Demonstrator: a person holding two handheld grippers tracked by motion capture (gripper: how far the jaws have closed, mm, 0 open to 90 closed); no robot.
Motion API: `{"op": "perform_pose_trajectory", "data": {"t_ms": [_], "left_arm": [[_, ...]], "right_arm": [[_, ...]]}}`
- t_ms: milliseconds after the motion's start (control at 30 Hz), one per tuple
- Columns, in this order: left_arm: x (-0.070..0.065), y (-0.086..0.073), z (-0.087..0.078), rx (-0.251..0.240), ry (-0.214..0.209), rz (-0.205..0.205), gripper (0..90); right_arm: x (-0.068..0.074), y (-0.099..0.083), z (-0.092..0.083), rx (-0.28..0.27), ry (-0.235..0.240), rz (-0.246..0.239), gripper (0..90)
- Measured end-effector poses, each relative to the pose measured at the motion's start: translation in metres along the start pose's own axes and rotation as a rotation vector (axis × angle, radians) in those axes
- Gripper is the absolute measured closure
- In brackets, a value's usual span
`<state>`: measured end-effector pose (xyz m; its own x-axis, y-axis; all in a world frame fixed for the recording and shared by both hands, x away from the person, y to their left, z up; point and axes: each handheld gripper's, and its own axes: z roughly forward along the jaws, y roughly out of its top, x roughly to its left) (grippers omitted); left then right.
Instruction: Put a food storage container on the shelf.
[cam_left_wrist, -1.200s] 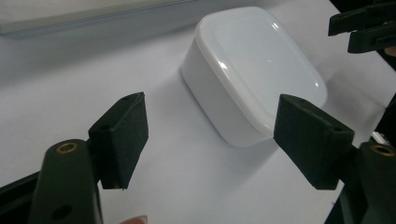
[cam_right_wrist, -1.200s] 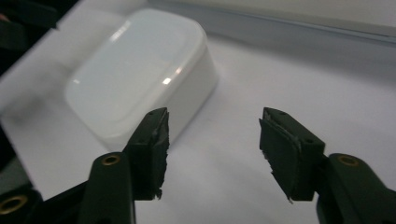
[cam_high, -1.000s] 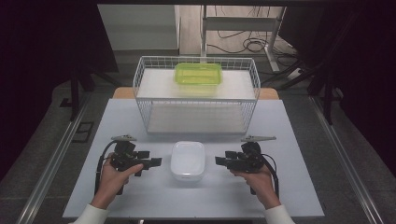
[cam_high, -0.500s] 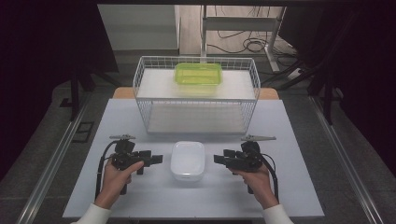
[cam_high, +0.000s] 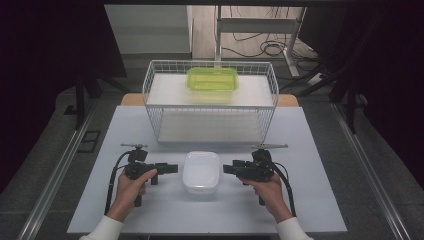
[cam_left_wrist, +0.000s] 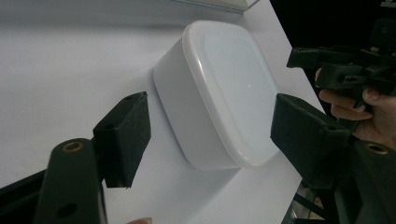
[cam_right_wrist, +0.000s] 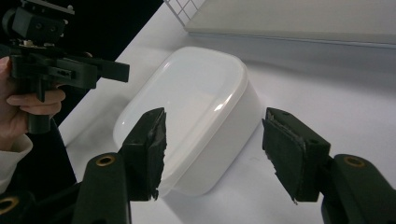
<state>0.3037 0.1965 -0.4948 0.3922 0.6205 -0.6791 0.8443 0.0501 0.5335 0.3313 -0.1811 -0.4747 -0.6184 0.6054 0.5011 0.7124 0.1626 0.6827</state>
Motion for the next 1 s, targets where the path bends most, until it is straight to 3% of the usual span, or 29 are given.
{"op": "perform_pose_trajectory", "data": {"t_ms": [333,1000], "left_arm": [[0.006,0.004,0.009,0.017,-0.004,-0.019,30.2],[0.010,0.004,0.020,0.041,-0.026,-0.049,37.0]], "right_arm": [[0.003,0.001,0.014,0.031,-0.005,-0.002,40.1],[-0.005,0.002,0.027,0.045,0.023,0.097,45.1]]}}
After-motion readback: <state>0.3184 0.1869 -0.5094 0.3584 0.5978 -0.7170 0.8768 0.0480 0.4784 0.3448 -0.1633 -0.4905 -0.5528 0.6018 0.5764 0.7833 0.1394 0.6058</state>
